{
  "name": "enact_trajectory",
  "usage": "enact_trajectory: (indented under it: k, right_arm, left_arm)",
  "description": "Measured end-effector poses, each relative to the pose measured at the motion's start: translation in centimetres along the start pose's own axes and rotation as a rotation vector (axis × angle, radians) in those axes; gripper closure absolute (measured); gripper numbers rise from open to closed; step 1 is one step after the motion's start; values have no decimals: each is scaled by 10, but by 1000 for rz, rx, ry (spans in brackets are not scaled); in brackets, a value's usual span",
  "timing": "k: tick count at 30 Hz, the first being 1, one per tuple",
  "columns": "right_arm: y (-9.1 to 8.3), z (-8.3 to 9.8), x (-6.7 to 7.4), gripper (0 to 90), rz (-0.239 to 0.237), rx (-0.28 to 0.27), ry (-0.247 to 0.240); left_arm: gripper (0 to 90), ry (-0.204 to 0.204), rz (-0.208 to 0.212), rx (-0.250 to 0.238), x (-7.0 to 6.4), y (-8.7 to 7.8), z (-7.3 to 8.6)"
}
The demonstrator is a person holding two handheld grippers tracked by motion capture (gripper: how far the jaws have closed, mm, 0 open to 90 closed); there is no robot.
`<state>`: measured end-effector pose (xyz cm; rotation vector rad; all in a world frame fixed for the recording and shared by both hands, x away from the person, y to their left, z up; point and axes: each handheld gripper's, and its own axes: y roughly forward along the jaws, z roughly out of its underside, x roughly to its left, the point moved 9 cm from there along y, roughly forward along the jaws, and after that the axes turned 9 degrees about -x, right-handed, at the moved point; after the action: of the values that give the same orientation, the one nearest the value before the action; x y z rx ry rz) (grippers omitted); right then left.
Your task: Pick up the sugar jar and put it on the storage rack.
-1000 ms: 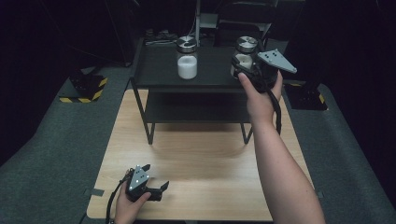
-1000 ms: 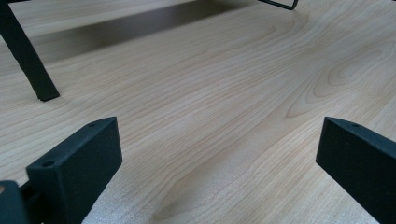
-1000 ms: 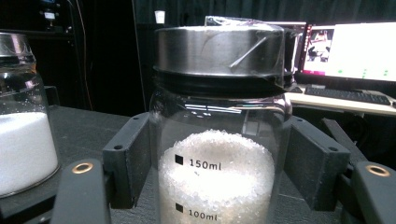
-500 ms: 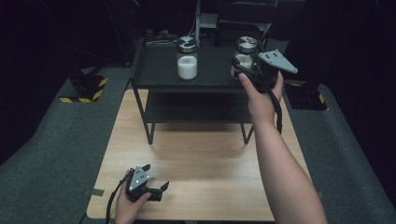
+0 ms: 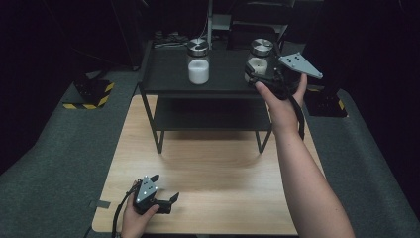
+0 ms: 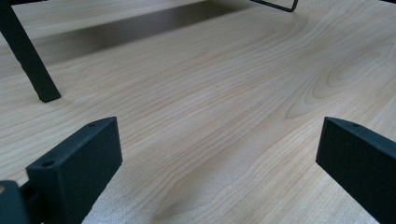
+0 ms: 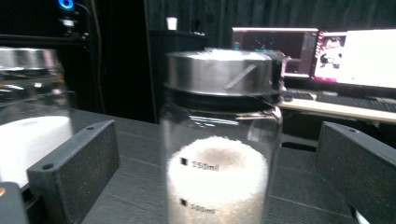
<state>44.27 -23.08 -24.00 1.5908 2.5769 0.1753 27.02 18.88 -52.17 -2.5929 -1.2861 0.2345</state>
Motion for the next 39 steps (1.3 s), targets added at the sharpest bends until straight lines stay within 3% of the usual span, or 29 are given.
enact_trajectory:
  k: [20, 39]
  right_arm:
    - [-34, 2, 7, 2, -50, -27, -9]
    - [-91, 25, 10, 2, -86, -65, -1]
  left_arm:
    - [6, 4, 4, 8, -1, 0, 0]
    - [6, 12, 9, 8, -1, 0, 0]
